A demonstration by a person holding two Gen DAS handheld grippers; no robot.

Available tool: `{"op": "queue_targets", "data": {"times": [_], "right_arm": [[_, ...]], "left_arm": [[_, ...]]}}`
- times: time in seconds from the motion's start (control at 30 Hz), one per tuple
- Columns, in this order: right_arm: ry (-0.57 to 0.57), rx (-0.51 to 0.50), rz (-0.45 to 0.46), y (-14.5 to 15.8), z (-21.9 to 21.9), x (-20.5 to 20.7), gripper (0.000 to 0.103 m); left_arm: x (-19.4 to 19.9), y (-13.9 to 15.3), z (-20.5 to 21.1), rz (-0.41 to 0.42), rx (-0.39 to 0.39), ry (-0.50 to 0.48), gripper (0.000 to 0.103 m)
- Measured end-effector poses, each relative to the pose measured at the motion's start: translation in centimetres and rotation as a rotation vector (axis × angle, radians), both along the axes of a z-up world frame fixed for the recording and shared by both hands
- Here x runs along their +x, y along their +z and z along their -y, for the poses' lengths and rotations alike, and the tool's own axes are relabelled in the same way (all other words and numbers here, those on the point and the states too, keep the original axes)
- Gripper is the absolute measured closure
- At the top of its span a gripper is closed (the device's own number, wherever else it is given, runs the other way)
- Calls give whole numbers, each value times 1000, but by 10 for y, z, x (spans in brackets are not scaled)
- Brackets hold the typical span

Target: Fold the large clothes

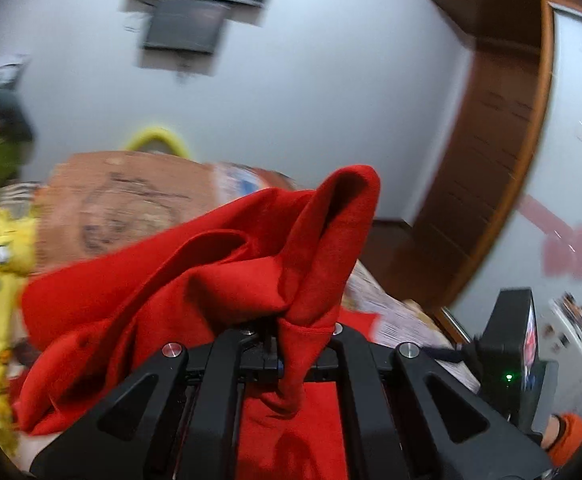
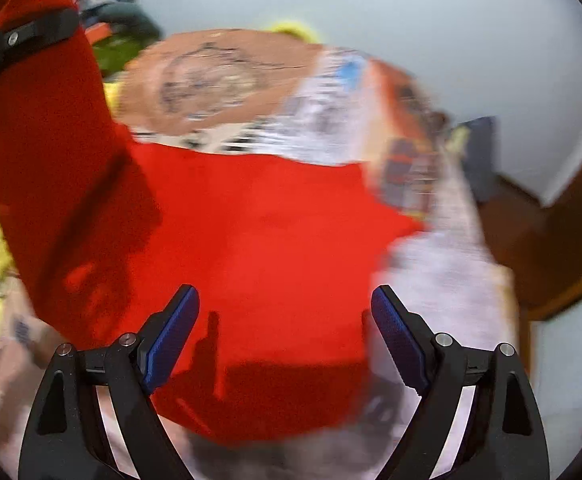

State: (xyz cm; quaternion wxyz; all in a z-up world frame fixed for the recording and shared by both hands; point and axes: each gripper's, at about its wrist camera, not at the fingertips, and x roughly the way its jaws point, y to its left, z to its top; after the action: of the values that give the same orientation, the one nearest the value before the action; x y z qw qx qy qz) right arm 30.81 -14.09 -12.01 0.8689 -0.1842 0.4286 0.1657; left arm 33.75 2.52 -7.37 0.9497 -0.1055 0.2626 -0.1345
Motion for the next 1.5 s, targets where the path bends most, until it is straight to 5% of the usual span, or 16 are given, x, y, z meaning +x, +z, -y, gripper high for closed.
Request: {"op": "queue_targets", "data": {"times": [0.2,0.43,0.77,0.93,1.17,1.4,1.5], "right_arm": [[-59,-21,-29,-9,49,-10,17],[-153,63,-116,-25,85,-13,17],[-176,83,-74,-8,101,-25,17],[-177,115,-35,14,104,-32,17],[-132,139,21,38,92,-42,17],[10,162,16,42,39,-50,17],[77,152,-2,34,6,-49,17]], "left_arm": [[15,-32,78,-108,69,-202,101],[22,-101,113,-362,97,-368,101],[-2,-110,123,-401,141,-417,100],[-14,-100,124,-409,147,-435,69],[-39,-70,93,-348,131,-377,62],[-52,-46,19,-288,97,-208,61],[-55,-40,-13,-250,125,-101,50]]}}
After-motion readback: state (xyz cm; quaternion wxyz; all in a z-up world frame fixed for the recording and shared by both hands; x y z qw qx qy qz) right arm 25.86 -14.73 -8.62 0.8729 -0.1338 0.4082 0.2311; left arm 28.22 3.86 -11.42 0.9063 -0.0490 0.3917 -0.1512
